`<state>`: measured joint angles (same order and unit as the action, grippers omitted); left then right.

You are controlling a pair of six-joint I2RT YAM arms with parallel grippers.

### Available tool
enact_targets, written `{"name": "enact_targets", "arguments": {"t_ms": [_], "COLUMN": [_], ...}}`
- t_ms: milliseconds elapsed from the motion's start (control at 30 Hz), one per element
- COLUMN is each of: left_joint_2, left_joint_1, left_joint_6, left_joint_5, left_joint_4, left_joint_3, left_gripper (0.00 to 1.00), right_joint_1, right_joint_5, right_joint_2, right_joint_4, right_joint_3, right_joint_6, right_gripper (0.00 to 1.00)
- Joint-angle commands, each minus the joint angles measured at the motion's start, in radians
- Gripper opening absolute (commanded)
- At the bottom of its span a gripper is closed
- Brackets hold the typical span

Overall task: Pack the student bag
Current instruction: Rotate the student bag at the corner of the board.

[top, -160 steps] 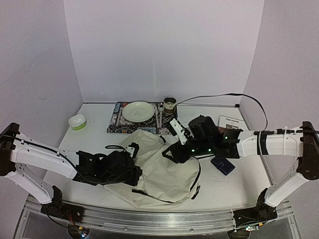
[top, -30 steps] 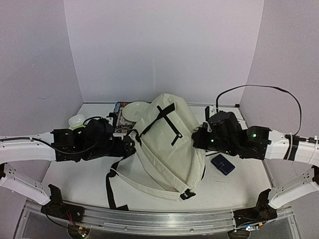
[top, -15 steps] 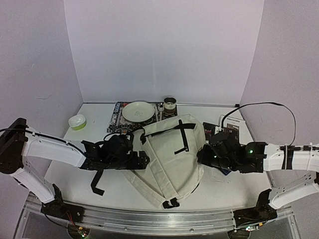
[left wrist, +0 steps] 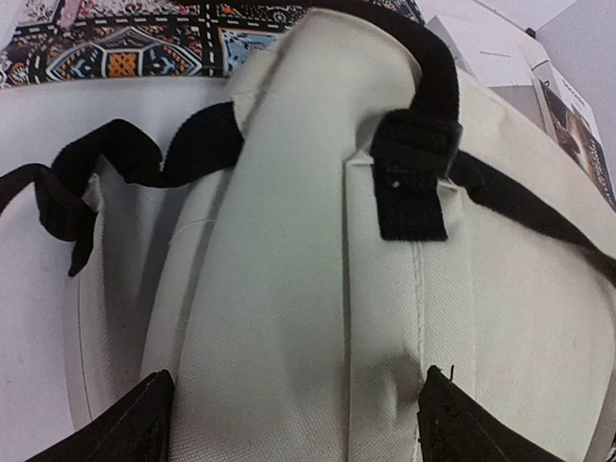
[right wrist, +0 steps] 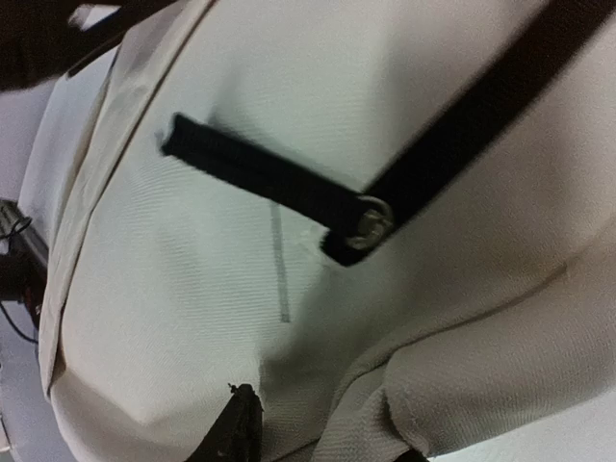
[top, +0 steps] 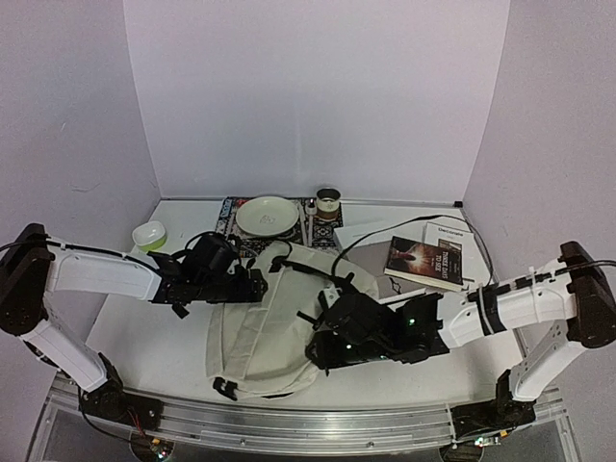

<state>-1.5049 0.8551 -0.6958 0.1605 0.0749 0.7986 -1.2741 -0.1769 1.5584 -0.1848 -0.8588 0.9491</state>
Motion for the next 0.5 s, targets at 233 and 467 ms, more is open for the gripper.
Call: {"name": "enact_targets", "arguments": {"t_ms": [233,467], "left_joint_2": [0.145,0.140], "left_joint_1": [-0.049,-0.049], "left_joint_6": [0.221,0.192], "left_joint_5": [-0.012,-0.108], "left_joint_4": [0.117,0.128], "left_joint_3": [0.073,0.086], "left_gripper": [0.90,0.90], "right_joint_1": [-0.028,0.046], "right_joint_5": [-0.037,-0.136], "right_joint_2": [-0.029,-0.145], "right_joint_4": [0.281,0.393], "right_joint_3": [-0.232,-0.196], "right_joint_6": [-0.337,-0.409], "right_gripper": [0.83,0.95]}}
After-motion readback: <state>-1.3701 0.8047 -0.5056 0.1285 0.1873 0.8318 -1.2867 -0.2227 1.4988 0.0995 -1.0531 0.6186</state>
